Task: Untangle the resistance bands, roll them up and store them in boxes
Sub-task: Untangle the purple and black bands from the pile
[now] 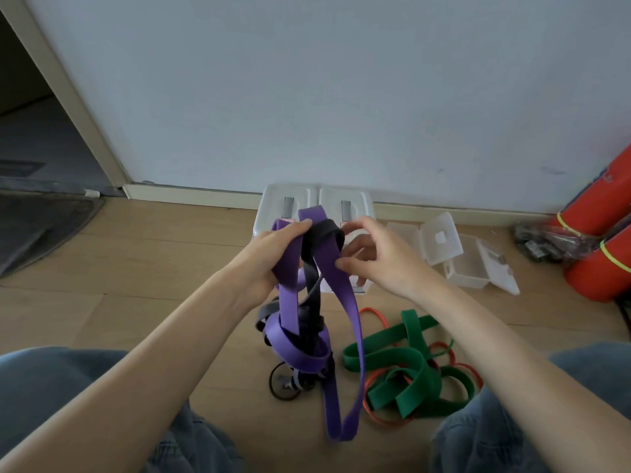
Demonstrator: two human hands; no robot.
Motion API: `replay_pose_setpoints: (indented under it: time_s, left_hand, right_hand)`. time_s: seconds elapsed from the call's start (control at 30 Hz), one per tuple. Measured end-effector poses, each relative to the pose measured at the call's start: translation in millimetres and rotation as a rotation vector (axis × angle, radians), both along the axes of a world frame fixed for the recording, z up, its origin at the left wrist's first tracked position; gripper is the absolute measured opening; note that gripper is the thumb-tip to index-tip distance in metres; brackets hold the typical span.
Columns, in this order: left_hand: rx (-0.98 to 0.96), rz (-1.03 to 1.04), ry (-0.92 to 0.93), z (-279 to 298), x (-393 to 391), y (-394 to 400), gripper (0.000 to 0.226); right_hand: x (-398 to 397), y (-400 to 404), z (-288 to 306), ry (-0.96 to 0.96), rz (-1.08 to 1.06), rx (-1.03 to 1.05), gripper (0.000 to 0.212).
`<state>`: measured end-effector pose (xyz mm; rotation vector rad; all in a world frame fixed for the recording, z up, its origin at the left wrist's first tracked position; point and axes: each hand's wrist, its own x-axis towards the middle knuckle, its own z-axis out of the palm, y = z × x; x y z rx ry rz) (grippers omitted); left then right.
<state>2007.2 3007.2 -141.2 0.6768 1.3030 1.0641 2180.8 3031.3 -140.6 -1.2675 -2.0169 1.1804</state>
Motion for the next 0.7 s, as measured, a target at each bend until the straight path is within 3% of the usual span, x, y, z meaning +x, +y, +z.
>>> replay_pose_setpoints:
  time_s: [0.1,0.2,0.33,0.4,0.47,0.53,0.6,0.7]
  left_hand:
    - [0.034,-0.087,0.138,-6,4,-2,0.014]
    - [0.041,-0.072,0.138,-6,2,1,0.015]
    - [0.031,0.137,0.068,-1,-1,3,0.018]
    - [0.018,0.307,0.018,3,-6,5,0.017]
    - [0.006,0.439,-0.048,5,-17,9,0.018]
    - [0.012,0.431,-0.010,6,-22,10,0.018]
    - [0.058,0.311,0.070,6,-18,6,0.017]
    - [0.140,0.156,0.105,13,-8,1,0.017]
  right_hand:
    - [2,2,-4,-0.111,0.000,0.093,0.049]
    - [6,4,-1,-0.156,-0.021,0.253,0.024]
    - [10,4,8,-0.202,0.108,0.334,0.020]
    - [9,0,6,-0.349,0.253,0.349,0.020]
    - [6,-7,-4,-0.628,0.473,0.321,0.017]
    - [6,-11,-17,-0.777,0.579,0.208,0.035]
    - [5,-8,-19,-0.647,0.457,0.113,0.053]
    - [-2,-1,-22,-0.315,0.221,0.013,0.058]
